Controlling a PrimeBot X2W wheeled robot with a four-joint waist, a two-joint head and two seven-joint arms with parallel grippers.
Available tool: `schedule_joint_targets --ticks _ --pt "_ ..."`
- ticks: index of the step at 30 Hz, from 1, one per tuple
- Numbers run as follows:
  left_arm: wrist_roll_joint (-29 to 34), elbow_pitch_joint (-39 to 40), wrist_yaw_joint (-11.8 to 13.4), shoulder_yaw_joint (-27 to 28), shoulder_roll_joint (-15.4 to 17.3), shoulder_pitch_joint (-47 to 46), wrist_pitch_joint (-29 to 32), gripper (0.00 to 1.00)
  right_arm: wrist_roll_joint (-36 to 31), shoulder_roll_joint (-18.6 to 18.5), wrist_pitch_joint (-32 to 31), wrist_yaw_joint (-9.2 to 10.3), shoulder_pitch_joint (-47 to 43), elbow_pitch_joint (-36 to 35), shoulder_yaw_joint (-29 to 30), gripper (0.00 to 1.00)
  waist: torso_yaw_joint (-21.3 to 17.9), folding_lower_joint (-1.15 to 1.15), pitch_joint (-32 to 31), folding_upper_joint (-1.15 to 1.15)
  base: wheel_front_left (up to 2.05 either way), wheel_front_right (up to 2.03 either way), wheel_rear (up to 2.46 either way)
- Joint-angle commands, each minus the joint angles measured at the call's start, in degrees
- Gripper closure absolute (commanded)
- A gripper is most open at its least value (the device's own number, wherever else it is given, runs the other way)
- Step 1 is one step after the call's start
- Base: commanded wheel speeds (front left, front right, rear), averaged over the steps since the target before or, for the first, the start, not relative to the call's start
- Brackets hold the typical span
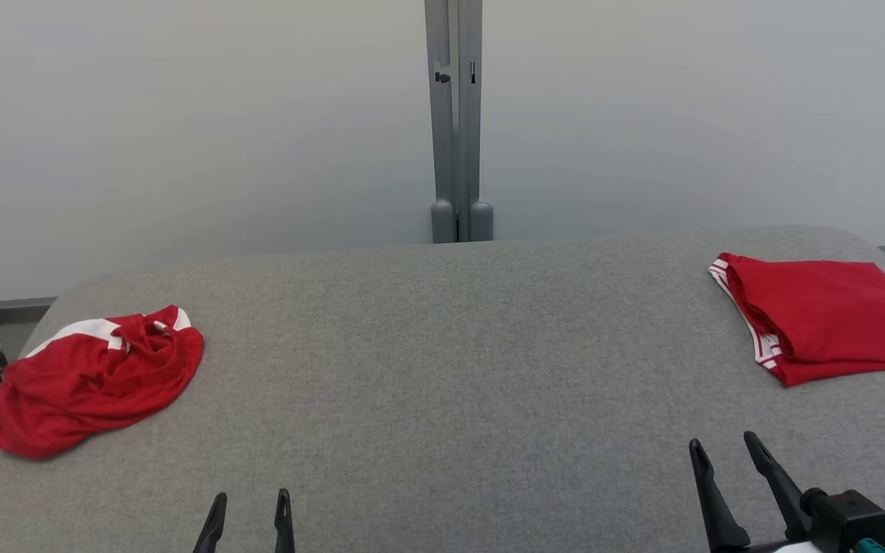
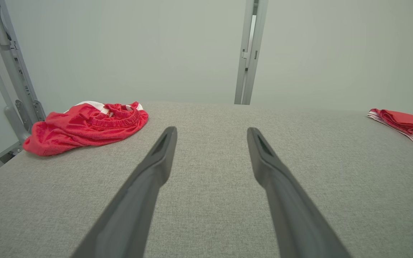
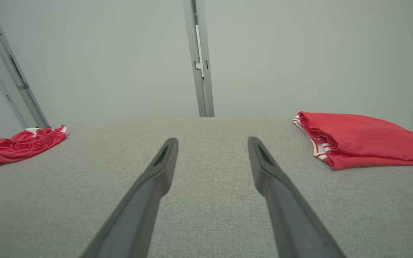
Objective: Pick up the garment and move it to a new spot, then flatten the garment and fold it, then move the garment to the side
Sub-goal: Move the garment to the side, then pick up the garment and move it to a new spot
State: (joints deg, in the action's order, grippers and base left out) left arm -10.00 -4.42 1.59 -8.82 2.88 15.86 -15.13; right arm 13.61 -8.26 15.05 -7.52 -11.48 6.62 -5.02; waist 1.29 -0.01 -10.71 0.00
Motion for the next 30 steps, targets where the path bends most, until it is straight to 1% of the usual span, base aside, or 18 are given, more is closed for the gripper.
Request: schedule_joint_targets --ticks 1,30 --pt "0.06 0.10 0.25 0.08 0.05 -0.17 -0.01 0.00 -0.28 0.06 0.15 0.05 -0.72 0.20 0.17 0.00 -0.05 0.01 -0.01 0.00 0.00 0.00 0.00" --pt "1.38 -0.28 -0.51 -0.07 0.05 -1.23 0.00 0.00 0.21 0.67 0.15 0.05 -1.04 0.91 0.79 0.00 -0.86 0.01 0.47 0.00 0.00 0.00 0.00"
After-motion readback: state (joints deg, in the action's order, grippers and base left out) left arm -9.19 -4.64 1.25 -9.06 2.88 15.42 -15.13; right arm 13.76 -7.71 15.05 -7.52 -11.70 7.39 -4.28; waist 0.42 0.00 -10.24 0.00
